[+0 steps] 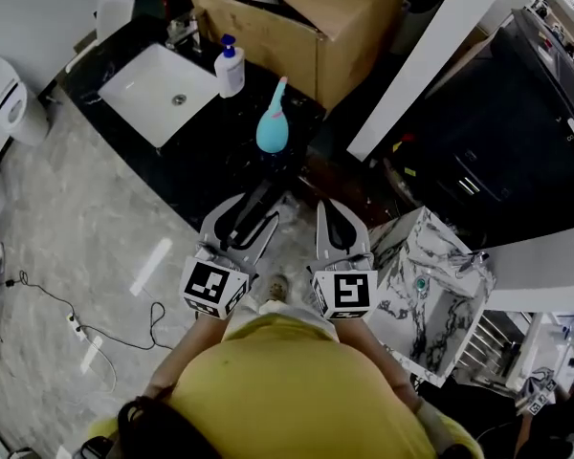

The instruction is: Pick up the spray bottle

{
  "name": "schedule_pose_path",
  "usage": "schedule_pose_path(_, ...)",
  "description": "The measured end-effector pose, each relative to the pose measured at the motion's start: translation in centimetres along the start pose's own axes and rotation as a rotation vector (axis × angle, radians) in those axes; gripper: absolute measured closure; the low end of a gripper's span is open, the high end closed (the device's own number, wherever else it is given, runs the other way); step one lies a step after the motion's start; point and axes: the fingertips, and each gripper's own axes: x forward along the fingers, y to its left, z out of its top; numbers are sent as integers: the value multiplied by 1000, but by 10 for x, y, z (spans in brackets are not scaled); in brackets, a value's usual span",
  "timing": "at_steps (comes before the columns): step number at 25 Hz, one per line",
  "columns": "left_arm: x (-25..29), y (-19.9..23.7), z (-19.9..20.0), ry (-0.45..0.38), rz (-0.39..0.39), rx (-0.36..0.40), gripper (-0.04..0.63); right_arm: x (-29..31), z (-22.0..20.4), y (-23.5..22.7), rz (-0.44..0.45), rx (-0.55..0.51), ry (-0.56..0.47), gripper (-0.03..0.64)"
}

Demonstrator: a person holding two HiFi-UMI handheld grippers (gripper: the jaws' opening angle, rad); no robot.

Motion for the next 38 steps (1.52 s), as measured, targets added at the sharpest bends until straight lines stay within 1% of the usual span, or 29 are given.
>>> schedule_pose_path(6, 33, 12, -2, 20, 2, 1, 359, 20, -8, -18, -3, 12, 13, 617)
schedule_pose_path(11, 53, 28, -5, 21, 12, 12, 359, 31, -12, -21, 0, -20, 19, 616)
schedule_pose_path(14, 66, 39, -7, 34, 12, 17, 341, 40, -14, -24, -10, -18, 28, 615)
schedule_pose_path(18, 84, 54, -9, 53, 8, 42, 340, 56, -14, -29, -15, -24, 36, 615)
schedule_pose_path(22, 105, 71, -21, 95, 13, 60, 308, 74, -20, -36, -29, -15, 41, 616)
schedule_pose_path(25, 121, 83, -32, 114, 14, 65, 294, 86, -33, -42, -33, -18, 63, 617)
schedule_pose_path(29, 144, 100, -47, 136, 17, 68, 265, 107, -34, -47, -35, 13, 71, 615)
schedule_pose_path(33, 165, 115, -62, 165, 25, 86, 225, 122, -42, -54, -38, 17, 87, 616)
schedule_pose_path(38, 189, 125, -85, 216, 21, 79, 178, 135, -52, -60, -43, 23, 108, 615)
